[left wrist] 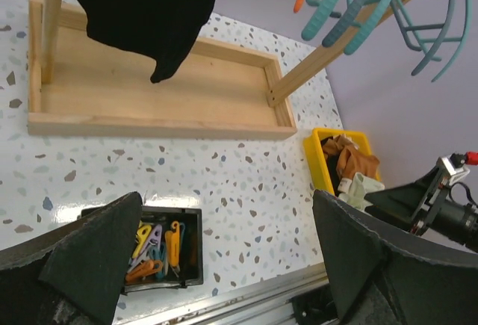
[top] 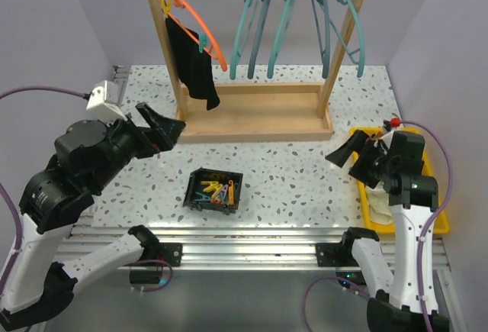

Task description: Remove the underwear clipped to the hanger

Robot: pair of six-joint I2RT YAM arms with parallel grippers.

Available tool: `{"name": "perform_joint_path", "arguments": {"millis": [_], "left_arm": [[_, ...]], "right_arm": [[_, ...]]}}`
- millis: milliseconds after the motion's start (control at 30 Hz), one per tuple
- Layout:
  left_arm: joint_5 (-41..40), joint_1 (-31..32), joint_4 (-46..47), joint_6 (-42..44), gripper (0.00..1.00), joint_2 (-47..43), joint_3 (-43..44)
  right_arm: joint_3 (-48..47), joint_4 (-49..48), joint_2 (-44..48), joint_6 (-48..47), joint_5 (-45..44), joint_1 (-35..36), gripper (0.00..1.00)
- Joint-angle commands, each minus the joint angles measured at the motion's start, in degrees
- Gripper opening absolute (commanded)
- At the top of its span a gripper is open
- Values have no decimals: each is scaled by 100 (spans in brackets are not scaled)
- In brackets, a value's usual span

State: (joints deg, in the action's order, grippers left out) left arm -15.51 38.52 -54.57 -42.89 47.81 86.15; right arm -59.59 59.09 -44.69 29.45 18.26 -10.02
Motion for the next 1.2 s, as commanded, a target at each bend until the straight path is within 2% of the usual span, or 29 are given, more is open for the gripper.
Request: {"name": "perform_joint_path", "arguments": {"millis": [0,67,200,267,400,500,633,700,900,1000,1167], "left_arm": [[-366,-29,32,-27,100,175,287],[-330,-29,121,35,100,377,481],[-268,-29,157,246,100,1490,1497],[-356,-29,8,255,100,2010,2008],[-646,-29,-273,352,100,3397,3605],[-769,-29,-108,317,100,3944,4128],[-743,-29,542,290,100,4113,3972],[-987,-29,780,282,100,4157,3875],[-1594,-29,868,194,100,4333,3892],[-1648,-55,1018,360,100,4464,3891],[-1666,-143,615,405,100,4904,4322]], "right_arm": [[115,-83,275,-299,1767,438,98],[-8,232,364,-449,2075,745,98],[-175,910,320,-870,2261,1167,98],[-140,1086,294,-1029,2191,1362,98],[-132,1464,311,-1170,1796,1547,98],[-79,1500,329,-1231,1620,1661,98],[70,1483,276,-1284,1453,1819,98],[53,1491,241,-1302,1391,1872,98],[106,1447,153,-1354,1320,1951,98],[62,1439,101,-1346,1312,1960,98],[53,1386,22,-1372,1250,1986,98]]}}
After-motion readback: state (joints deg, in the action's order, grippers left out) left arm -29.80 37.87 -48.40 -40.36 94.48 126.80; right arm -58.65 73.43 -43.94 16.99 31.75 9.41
